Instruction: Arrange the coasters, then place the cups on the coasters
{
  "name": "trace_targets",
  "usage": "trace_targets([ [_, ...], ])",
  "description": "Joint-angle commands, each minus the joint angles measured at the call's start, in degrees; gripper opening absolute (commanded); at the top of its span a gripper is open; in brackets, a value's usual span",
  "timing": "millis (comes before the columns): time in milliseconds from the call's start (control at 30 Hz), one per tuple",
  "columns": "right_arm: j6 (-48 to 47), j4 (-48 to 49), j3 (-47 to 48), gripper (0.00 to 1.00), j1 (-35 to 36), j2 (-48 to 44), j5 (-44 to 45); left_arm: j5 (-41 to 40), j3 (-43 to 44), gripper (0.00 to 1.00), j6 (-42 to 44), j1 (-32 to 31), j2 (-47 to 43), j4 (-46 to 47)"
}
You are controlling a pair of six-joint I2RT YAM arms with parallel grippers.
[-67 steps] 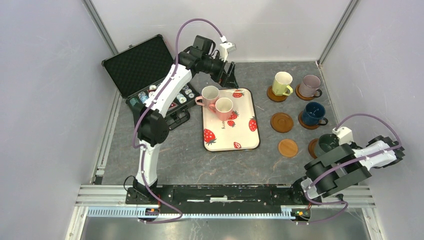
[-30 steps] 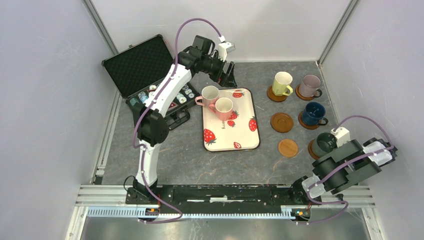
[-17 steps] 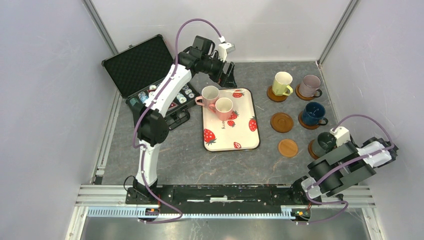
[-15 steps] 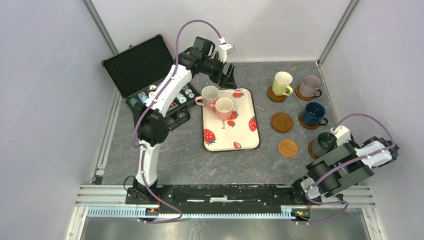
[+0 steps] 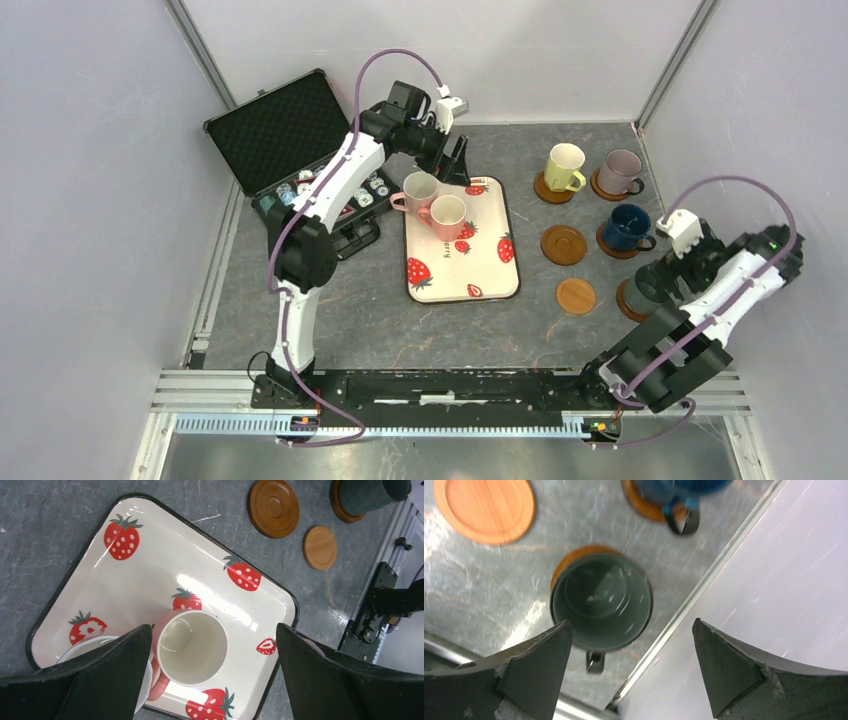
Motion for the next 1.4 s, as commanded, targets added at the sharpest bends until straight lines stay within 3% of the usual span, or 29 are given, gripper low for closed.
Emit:
trace_targets([
  [0,13.3,2.7,5.9,0.97,9.2,-0.3,-3.3,-2.4,0.3,1.0,0.3,1.3,-4.8,0.9],
  [167,23.0,8.4,10.7,0.97,20.5,0.9,-3.6,-5.3,-1.6,1.0,1.9,3.3,-7.2,-3.5],
  [400,31.5,14.1,14.2,0.96,34.3,4.3,-2.2,-2.6,-13.4,1.0,7.8,8.2,-14.5,-4.7],
  [567,37.6,20.2,12.8,0.96,43.9,5.9,-1.2,-1.9,-18.9,1.0,22.4,9.3,-18.0,-12.0],
  [733,41.0,23.9,10.6,0.96,49.7,7.3,-0.7,0.8,-37.0,0.96,28.4,9.2,-26.5,1.1],
  [867,43.3,24.5,9.8,0.96,50.6,8.8,-1.9,3.4,-46.9,0.99,28.8,9.3,-28.8,16.0],
  [1000,43.9,24.2,9.6,0.95,50.7,9.5,-1.2,5.9,-49.4,1.0,30.4,8.6,-26.9,22.3],
  [1367,43.1,24.5,6.9,0.96,50.7,6.5,2.3,3.3,-55.3,1.0,34.3,6.9,-24.9,35.5],
])
